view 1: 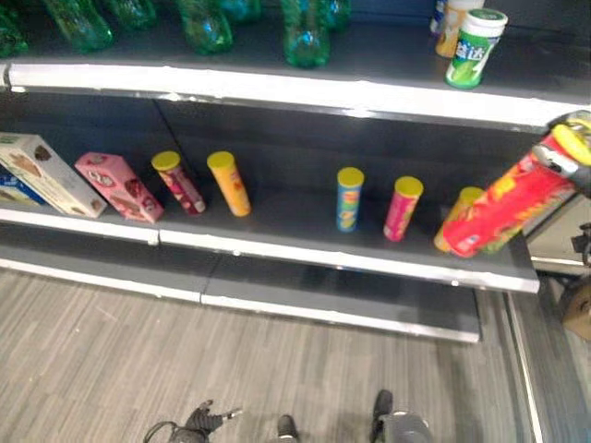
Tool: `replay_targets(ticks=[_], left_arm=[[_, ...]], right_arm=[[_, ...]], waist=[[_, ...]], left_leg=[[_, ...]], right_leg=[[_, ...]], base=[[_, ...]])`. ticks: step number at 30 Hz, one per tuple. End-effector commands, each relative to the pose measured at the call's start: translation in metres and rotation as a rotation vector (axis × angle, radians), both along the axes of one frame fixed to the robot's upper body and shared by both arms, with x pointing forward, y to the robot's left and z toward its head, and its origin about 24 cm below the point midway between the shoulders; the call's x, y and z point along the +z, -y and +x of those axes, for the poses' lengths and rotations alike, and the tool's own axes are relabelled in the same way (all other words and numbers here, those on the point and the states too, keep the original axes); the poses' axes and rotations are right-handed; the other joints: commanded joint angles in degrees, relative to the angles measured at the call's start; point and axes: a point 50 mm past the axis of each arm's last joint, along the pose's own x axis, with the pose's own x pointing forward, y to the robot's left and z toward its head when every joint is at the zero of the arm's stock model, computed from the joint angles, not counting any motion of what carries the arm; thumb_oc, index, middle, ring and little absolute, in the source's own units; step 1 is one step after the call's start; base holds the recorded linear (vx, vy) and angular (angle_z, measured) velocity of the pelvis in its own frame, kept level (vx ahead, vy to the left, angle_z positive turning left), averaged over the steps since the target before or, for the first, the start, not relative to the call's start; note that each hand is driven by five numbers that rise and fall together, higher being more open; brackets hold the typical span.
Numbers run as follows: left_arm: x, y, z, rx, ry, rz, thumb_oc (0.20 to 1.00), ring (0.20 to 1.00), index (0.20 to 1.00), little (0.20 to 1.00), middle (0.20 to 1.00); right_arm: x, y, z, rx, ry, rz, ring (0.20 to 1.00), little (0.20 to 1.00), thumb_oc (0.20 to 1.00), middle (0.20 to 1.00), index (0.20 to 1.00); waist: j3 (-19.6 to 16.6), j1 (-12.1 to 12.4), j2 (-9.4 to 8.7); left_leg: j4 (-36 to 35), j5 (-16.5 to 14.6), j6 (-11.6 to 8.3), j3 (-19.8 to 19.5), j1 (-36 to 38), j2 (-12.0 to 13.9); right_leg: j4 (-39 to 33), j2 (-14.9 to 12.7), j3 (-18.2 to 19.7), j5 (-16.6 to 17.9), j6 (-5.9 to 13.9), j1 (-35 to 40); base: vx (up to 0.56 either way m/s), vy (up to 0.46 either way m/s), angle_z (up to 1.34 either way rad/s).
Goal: Put the goods on the table back onto the shelves and tidy them up.
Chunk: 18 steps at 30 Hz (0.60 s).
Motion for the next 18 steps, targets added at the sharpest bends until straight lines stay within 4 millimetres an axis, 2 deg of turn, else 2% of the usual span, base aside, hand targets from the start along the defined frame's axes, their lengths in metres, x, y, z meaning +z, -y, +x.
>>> replay_targets(ticks=[1,3,5,6,9,12,13,14,15,17,18], left_arm=[[0.008,-0.016,0.005,0.042,0.045,0.035,1.0,1.0,1.0,1.0,1.0],[0.006,-0.01,0.002,0.049,0.053,0.017,1.0,1.0,1.0,1.0,1.0],[0.006,-0.007,0.003,0.066,0.066,0.01,1.0,1.0,1.0,1.0,1.0],[0.005,-0.006,0.001,0.076,0.062,0.008,1.0,1.0,1.0,1.0,1.0],[0.001,-0.007,-0.009,0.087,0.024,0.016,1.0,1.0,1.0,1.0,1.0],[-0.001,-0.011,-0.016,0.103,-0.005,0.043,1.0,1.0,1.0,1.0,1.0],[-0.002,-0.011,-0.016,0.104,-0.005,0.042,1.0,1.0,1.0,1.0,1.0],[-0.001,-0.012,-0.017,0.111,-0.004,0.044,1.0,1.0,1.0,1.0,1.0],[-0.003,-0.01,-0.021,0.116,-0.014,0.043,1.0,1.0,1.0,1.0,1.0],[-0.004,-0.008,-0.024,0.094,-0.022,0.049,1.0,1.0,1.0,1.0,1.0],[-0.005,-0.008,-0.026,0.087,-0.031,0.047,1.0,1.0,1.0,1.0,1.0]], right_arm=[[0.034,-0.018,-0.005,0.085,0.142,-0.065,0.2,0.2,0.2,0.2,0.2],[0.03,-0.038,-0.004,0.173,0.105,-0.124,0.2,0.2,0.2,0.2,0.2],[0.026,-0.045,0.0,0.192,0.074,-0.165,0.2,0.2,0.2,0.2,0.2],[0.023,-0.05,0.002,0.211,0.058,-0.175,0.2,0.2,0.2,0.2,0.2],[0.013,-0.062,0.011,0.245,0.006,-0.206,0.2,0.2,0.2,0.2,0.2],[0.004,-0.075,0.018,0.293,-0.03,-0.209,0.2,0.2,0.2,0.2,0.2],[0.004,-0.075,0.018,0.294,-0.031,-0.21,0.2,0.2,0.2,0.2,0.2],[0.0,-0.078,0.019,0.303,-0.045,-0.205,0.2,0.2,0.2,0.2,0.2],[-0.004,-0.081,0.023,0.299,-0.056,-0.237,0.2,0.2,0.2,0.2,0.2],[-0.009,-0.086,0.031,0.286,-0.069,-0.257,0.2,0.2,0.2,0.2,0.2],[-0.01,-0.088,0.034,0.271,-0.071,-0.292,0.2,0.2,0.2,0.2,0.2]], waist=[[0.13,1.01,-2.95],[1.09,2.14,-3.07],[2.0,2.82,-3.28],[2.32,2.86,-3.14],[1.65,3.38,-2.51],[0.92,4.01,-1.59],[0.84,3.89,-1.56],[0.63,4.12,-0.82],[0.07,4.56,0.66],[0.03,5.13,2.29],[-0.22,5.32,2.44]], left_leg=[[5.64,-8.55,-0.71,-1.39,-1.09,-4.79],[15.33,-10.72,-2.35,-1.96,-4.31,-4.46],[21.92,-8.79,-3.77,-2.52,-8.02,-3.6],[23.11,-8.18,-4.09,-2.17,-9.25,-2.31],[17.29,-7.08,-3.86,-1.92,-8.1,1.67],[6.34,-1.54,-4.65,-5.23,-7.2,5.15],[5.66,-1.16,-4.73,-5.22,-6.94,5.18],[2.78,0.81,-5.07,-6.27,-7.49,5.98],[-1.78,2.55,-6.5,-6.77,-7.37,6.57],[-1.14,2.72,-7.06,-6.47,-7.72,5.87],[-0.99,2.14,-6.82,-6.27,-7.6,5.11]], right_leg=[[-1.12,1.46,4.25,-4.53,1.43,0.67],[-3.23,1.56,3.52,-5.3,0.57,4.1],[-4.35,1.15,2.48,-5.74,-0.03,5.64],[-4.92,1.23,1.75,-6.09,-0.11,6.48],[-5.73,0.75,0.98,-6.37,0.5,7.45],[-5.72,-0.13,1.11,-7.2,1.66,7.14],[-5.66,-0.08,1.06,-7.26,1.62,7.1],[-5.73,-0.3,1.08,-7.79,2.03,7.31],[-5.93,-0.93,1.09,-8.24,2.78,7.71],[-5.98,-2.51,0.83,-7.64,4.04,8.11],[-5.74,-3.43,1.1,-7.25,4.3,8.23]], base=[[0.06,-0.073,0.04],[0.04,-0.079,0.24],[-0.03,-0.012,0.46],[0.03,0.042,0.38],[0.11,0.108,0.18],[0.13,0.167,0.08],[0.12,0.146,0.07],[0.18,0.227,0.13],[0.24,0.32,0.07],[0.21,0.336,0.0],[0.18,0.288,-0.19]])
